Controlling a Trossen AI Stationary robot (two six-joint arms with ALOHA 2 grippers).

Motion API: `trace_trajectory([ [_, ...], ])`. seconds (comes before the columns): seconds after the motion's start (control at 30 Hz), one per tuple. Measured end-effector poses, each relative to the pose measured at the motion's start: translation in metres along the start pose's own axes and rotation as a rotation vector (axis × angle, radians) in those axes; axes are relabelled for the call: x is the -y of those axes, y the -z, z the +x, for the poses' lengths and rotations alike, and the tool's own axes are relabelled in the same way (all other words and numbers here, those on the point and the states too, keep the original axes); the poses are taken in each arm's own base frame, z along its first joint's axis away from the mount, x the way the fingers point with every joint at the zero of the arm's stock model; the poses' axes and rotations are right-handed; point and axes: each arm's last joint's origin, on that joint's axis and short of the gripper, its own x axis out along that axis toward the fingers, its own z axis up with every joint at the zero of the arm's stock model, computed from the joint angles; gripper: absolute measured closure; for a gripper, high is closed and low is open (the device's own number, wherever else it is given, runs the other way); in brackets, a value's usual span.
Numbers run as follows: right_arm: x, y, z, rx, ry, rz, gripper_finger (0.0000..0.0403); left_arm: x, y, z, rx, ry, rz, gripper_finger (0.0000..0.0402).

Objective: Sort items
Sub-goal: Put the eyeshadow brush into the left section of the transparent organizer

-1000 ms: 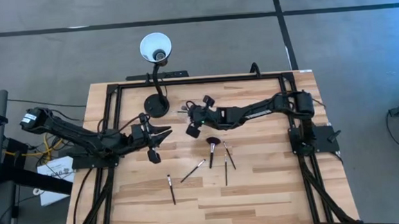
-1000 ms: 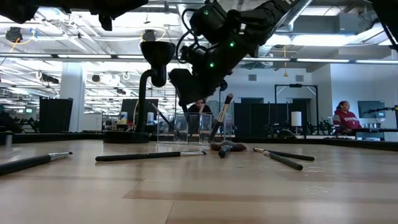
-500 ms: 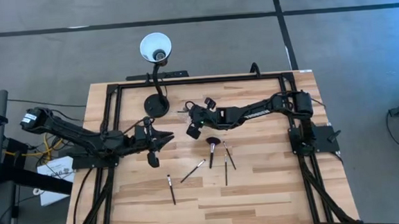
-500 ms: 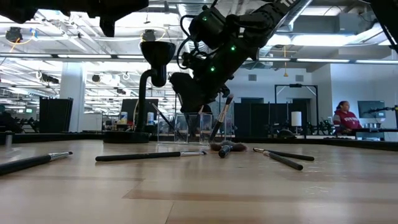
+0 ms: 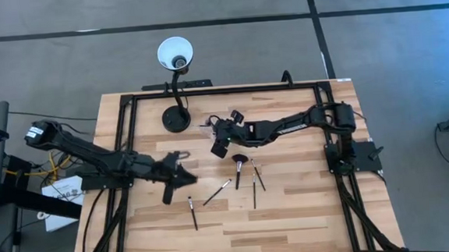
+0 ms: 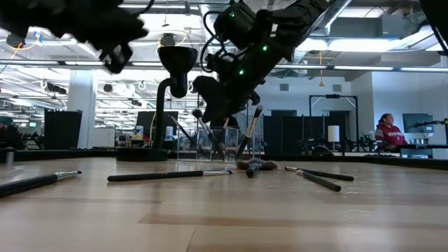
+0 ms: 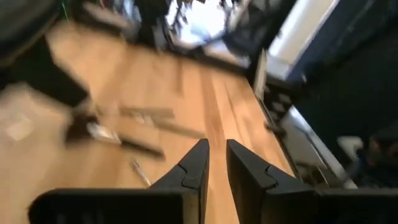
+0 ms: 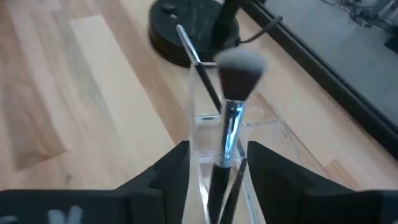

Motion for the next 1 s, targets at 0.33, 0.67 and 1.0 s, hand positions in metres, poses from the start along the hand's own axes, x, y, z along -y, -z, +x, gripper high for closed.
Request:
trace_trajectory([
  [0.33,-0.016,-0.027,-0.093,0.062,-0.126,-0.081,0.0236,0.002,0.055,0.013,-0.174,-0.165,-0.086,0.0349],
  [0.67,-0.069,0.049,-0.135,-0.090,-0.036,0.000,0.0256,0.002,0.054,0.014,-0.141,-0.192,-0.087,0.0349],
  [1.0,-0.076,0.132,-0.115,-0.158,0.157,0.172,0.0266,0.002,0.054,0.014,-0.140,-0.191,-0.088,0.0349],
])
